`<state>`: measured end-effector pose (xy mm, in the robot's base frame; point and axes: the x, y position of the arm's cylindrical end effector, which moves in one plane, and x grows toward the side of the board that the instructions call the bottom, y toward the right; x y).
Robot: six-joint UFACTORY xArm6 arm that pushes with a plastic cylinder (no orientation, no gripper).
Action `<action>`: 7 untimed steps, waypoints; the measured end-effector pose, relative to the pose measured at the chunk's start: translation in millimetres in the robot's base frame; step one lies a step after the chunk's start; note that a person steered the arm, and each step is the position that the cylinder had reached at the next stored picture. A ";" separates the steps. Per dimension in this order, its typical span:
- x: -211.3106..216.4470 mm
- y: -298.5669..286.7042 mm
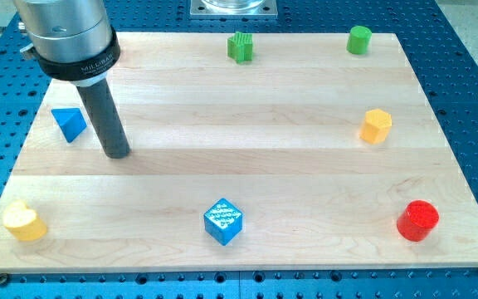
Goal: Move the hexagon parallel to the red circle
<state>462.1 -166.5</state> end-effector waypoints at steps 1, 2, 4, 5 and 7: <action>0.0 1.1; -6.0 64.2; -0.2 254.6; 19.1 311.4; -29.8 422.2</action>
<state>432.3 255.7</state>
